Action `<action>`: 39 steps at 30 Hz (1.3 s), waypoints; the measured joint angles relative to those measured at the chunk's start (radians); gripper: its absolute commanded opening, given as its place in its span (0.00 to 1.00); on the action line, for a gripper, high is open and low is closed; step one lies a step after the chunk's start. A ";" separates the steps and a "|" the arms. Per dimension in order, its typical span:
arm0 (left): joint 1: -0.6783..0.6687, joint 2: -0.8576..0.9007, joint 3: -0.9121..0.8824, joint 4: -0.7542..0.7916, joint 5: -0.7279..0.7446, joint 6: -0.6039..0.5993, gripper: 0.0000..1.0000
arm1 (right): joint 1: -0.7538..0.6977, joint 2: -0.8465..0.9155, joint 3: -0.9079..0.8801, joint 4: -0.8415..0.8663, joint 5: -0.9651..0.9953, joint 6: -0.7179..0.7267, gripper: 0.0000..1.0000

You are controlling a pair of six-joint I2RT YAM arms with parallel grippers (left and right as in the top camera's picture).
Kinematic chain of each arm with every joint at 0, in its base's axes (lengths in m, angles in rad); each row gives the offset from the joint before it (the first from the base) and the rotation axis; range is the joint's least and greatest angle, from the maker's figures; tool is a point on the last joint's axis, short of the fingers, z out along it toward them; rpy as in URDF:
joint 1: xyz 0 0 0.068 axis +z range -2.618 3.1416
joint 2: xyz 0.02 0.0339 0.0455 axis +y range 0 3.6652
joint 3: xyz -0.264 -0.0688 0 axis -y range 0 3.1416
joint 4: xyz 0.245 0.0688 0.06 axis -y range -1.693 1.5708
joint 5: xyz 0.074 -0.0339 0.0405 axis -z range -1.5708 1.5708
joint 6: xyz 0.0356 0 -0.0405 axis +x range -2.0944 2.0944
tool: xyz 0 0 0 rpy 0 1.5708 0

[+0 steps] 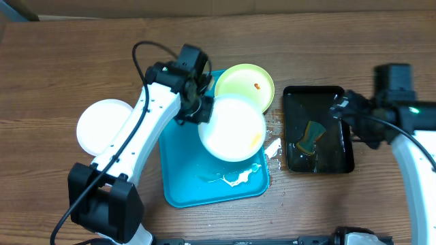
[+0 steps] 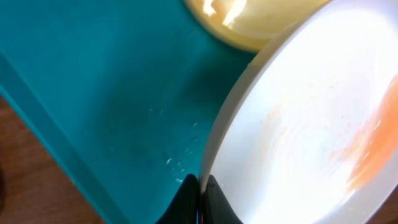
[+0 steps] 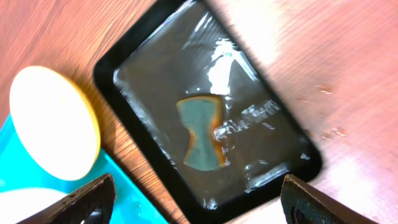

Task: Clean dirty plates on tray and stack at the side
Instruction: 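Lift the white plate with the left gripper and rinse it over the water tray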

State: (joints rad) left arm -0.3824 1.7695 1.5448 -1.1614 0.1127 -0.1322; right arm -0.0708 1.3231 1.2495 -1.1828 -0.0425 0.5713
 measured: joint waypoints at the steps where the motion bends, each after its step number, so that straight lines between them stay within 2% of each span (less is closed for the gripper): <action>1: -0.016 0.000 0.038 -0.005 0.004 0.003 0.04 | -0.034 -0.018 0.000 -0.017 -0.006 0.000 0.87; 6: -0.120 0.000 0.210 0.106 -0.002 0.000 0.04 | -0.175 -0.056 0.000 -0.076 -0.023 -0.002 0.87; 12: -0.257 0.006 0.236 0.301 -0.081 -0.026 0.04 | -0.246 -0.056 0.000 -0.103 -0.034 -0.051 0.87; 16: -0.340 0.055 0.237 0.436 -0.183 -0.027 0.04 | -0.255 -0.056 0.000 -0.114 -0.035 -0.079 0.87; 21: -0.418 0.185 0.237 0.573 -0.381 -0.010 0.04 | -0.255 -0.056 0.000 -0.120 -0.035 -0.091 0.87; 25: -0.472 0.266 0.235 0.686 -0.558 0.076 0.04 | -0.255 -0.056 0.000 -0.127 -0.035 -0.098 0.87; 31: -0.580 0.279 0.236 0.886 -0.831 0.309 0.04 | -0.255 -0.056 0.000 -0.130 -0.035 -0.101 0.87; 39: -0.679 0.279 0.236 0.994 -1.023 0.571 0.04 | -0.255 -0.056 0.000 -0.131 -0.034 -0.101 0.87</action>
State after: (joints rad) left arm -1.0611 2.0487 1.7809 -0.1677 -0.9104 0.4393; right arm -0.3260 1.2671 1.2495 -1.3140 -0.0769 0.4702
